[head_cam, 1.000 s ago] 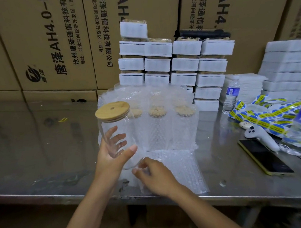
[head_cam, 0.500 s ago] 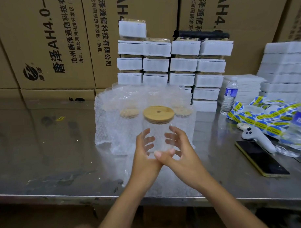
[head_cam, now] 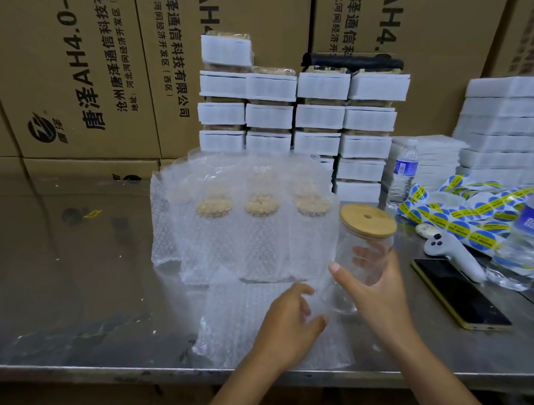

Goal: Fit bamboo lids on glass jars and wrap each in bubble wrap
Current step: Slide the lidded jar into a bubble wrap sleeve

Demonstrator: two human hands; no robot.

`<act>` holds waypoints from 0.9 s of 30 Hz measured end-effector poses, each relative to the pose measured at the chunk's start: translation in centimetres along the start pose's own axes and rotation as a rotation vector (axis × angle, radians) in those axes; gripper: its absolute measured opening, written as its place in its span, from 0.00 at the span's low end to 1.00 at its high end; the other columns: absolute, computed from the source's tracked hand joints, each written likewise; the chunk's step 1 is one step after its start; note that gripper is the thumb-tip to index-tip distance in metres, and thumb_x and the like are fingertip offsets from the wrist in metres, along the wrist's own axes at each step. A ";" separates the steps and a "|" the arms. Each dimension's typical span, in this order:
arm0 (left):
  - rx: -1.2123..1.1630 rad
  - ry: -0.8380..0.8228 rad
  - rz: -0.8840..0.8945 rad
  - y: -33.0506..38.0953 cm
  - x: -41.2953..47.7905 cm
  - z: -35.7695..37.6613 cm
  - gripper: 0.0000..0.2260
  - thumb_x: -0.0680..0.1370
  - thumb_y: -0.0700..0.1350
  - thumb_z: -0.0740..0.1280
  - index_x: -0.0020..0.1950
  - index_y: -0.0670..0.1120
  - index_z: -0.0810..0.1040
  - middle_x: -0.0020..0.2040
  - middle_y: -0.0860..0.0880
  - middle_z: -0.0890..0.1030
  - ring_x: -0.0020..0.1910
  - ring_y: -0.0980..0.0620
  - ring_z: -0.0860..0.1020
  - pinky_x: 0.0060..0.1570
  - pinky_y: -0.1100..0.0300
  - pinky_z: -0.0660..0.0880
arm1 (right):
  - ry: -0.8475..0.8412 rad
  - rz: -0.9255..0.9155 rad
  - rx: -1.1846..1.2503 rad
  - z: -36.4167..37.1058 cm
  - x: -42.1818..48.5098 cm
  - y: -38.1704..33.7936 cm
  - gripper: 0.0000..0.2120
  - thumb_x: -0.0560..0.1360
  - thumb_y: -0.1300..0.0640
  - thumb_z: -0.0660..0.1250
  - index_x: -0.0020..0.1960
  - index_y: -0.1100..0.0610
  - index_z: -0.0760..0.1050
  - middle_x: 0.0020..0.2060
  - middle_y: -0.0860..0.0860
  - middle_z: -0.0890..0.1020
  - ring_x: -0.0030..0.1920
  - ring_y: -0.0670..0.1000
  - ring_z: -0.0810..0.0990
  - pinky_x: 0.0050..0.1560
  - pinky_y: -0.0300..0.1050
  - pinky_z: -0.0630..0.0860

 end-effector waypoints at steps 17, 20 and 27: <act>0.049 0.041 -0.113 -1.8 0.1 -1.7 0.11 0.79 0.52 0.64 0.36 0.54 0.74 0.29 0.55 0.74 0.30 0.60 0.74 0.33 0.67 0.70 | 0.121 -0.001 0.212 -1.8 0.6 -1.2 0.31 0.58 0.46 0.72 0.59 0.48 0.68 0.56 0.54 0.78 0.55 0.49 0.80 0.43 0.27 0.74; -0.100 0.074 -0.085 -1.8 -0.2 -2.8 0.10 0.79 0.49 0.65 0.36 0.55 0.76 0.33 0.56 0.76 0.32 0.62 0.74 0.31 0.74 0.67 | 0.101 0.004 0.207 -1.6 0.6 -1.7 0.33 0.56 0.44 0.73 0.60 0.47 0.68 0.57 0.53 0.78 0.56 0.49 0.79 0.45 0.31 0.75; -0.321 0.181 -0.019 -1.0 -1.3 -5.0 0.07 0.78 0.46 0.67 0.40 0.53 0.80 0.33 0.62 0.79 0.36 0.66 0.76 0.38 0.76 0.69 | -0.048 0.035 0.169 0.3 0.1 -2.4 0.32 0.54 0.41 0.74 0.56 0.43 0.70 0.52 0.46 0.80 0.52 0.44 0.81 0.49 0.39 0.74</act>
Point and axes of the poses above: each hand's wrist, its own x-axis towards the middle knuckle, its own z-axis out of the palm, y = z × x, the point moved 10 cm from there along x, towards the middle knuckle
